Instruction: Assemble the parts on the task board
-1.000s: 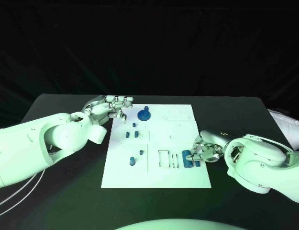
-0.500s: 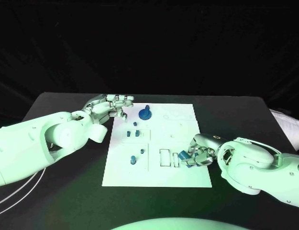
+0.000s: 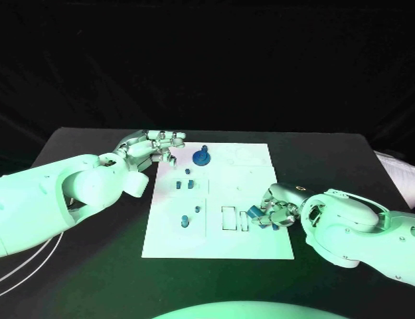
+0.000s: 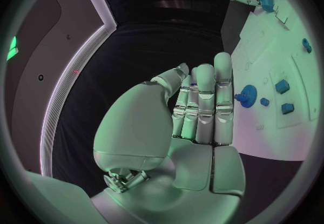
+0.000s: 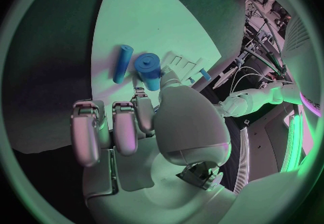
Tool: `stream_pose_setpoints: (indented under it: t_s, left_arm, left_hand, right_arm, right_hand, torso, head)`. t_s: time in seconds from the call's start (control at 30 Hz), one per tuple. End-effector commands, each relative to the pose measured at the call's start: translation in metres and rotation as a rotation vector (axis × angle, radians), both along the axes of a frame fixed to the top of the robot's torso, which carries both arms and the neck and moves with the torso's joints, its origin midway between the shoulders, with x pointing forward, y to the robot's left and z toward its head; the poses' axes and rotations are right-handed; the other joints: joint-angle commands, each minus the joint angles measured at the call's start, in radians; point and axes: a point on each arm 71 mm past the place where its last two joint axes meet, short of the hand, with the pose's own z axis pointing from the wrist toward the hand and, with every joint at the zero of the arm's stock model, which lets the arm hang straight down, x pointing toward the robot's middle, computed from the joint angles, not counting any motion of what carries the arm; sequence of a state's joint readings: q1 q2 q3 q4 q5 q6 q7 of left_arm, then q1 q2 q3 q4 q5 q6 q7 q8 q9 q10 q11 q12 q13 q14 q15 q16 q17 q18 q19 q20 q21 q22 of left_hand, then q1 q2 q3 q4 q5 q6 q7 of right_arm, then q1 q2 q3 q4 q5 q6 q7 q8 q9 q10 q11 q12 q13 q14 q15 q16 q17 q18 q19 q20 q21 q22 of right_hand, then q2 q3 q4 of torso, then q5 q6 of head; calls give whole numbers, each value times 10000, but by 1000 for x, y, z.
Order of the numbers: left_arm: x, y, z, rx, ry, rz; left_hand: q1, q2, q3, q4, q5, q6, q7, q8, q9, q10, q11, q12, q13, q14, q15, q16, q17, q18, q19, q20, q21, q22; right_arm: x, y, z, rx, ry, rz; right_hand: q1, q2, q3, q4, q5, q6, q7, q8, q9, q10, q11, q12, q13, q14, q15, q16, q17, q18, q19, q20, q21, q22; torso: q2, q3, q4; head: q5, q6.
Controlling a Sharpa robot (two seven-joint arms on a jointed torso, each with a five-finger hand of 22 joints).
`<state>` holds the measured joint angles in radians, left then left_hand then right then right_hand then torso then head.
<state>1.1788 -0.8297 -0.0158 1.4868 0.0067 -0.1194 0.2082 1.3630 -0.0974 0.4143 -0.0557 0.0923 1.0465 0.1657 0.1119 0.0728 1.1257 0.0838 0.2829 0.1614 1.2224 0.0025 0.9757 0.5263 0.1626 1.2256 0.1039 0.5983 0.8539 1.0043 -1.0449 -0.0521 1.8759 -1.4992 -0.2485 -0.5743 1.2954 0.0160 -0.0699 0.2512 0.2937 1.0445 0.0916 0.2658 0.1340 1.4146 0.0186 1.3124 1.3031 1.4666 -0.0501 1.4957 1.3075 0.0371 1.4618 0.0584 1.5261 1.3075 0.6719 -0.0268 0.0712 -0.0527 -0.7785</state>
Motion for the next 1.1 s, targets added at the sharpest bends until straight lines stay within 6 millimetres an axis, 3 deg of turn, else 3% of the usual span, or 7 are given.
stream_pose_setpoints:
  t_s: [0.03, 0.17, 0.33, 0.47, 0.53, 0.73, 1.1]
  left_arm:
    - [-1, -2, 1, -92, -49, -175]
    - [0, -2, 0, -91, -43, -177]
    - [-1, -3, 0, -103, -14, -228]
    - [-1, -4, -1, -115, -4, -260]
    - [-1, -4, -1, -115, 2, -265]
    - [-1, -3, -1, -112, 11, -262]
    - [-2, -6, -1, -133, 21, -324]
  left_hand:
    - [-13, 56, -34, -5, 8, -13, -35, 50, 14, -61, 26, 56, 9, -69, 22, -35, -9, 197, -84, 10, -59, -15]
    - [-17, 60, -37, -2, 10, -14, -35, 53, 14, -64, 26, 59, 9, -74, 22, -37, -15, 197, -85, 10, -61, -16]
    - [-17, 65, -39, -1, 14, -15, -37, 56, 14, -68, 25, 64, 10, -79, 22, -40, -23, 198, -86, 11, -64, -17]
    - [-17, 65, -39, -1, 14, -15, -37, 56, 14, -68, 25, 64, 10, -79, 22, -40, -23, 198, -86, 11, -64, -17]
    - [-17, 65, -39, -1, 14, -15, -37, 56, 14, -68, 25, 64, 10, -79, 22, -40, -23, 198, -86, 11, -64, -17]
    - [-17, 65, -39, -1, 14, -15, -37, 56, 14, -68, 25, 64, 10, -79, 22, -40, -23, 198, -86, 11, -64, -17]
    - [-17, 65, -39, -1, 14, -15, -37, 56, 14, -68, 25, 64, 10, -79, 22, -40, -23, 198, -86, 11, -64, -17]
  right_arm:
    - [-3, -4, 0, 244, -196, -392]
    - [-7, -3, 8, 1077, -388, -702]
    - [-12, 0, 19, 1992, -668, -938]
    - [-11, 2, 23, 2320, -701, -1055]
    - [-12, 3, 23, 2369, -634, -1054]
    - [-12, 16, 18, 2183, 99, -596]
    - [-10, 40, 8, 1903, 806, -174]
  right_hand:
    - [339, 415, 55, 17, -35, 137, -25, 97, 92, -15, -81, -61, -68, 813, -65, 61, 1483, -201, 716, -51, 59, 1959]
    - [266, 401, 5, 71, 116, 156, -33, 87, 120, 5, -92, -71, -45, 808, -79, 48, 1464, -204, 723, -69, 65, 1971]
    - [383, 321, 1, -34, 256, 83, -17, 27, 133, 8, -90, -105, -40, 804, -82, 36, 1446, -206, 726, -79, 69, 1978]
    - [365, 333, -5, -19, 461, 70, -8, 1, 151, 8, -80, -140, -44, 802, -76, 32, 1442, -205, 725, -78, 67, 1977]
    - [340, 342, -13, 1, 503, 75, -6, -2, 158, 7, -78, -153, -48, 801, -74, 28, 1436, -206, 727, -77, 69, 1979]
    - [85, 351, -138, 200, 576, 117, -5, -17, 198, 7, -72, -221, -68, 797, -66, 14, 1416, -206, 727, -68, 68, 1980]
    - [-554, 451, -540, 382, 841, 417, -124, 94, 349, 36, -161, -349, -79, 787, -133, -23, 1367, -200, 717, -115, 53, 1961]
  torso:
    - [3, 2, 15]
    - [-7, -2, 0]
    - [0, -2, 14]
    - [-5, -12, 21]
    - [-1, -9, 35]
    - [-7, -15, -11]
    - [3, -12, 18]
  head:
    - [-20, 11]
    - [48, 22]
    - [3, 31]
    - [41, 14]
    - [52, 12]
    - [94, 5]
    - [37, 41]
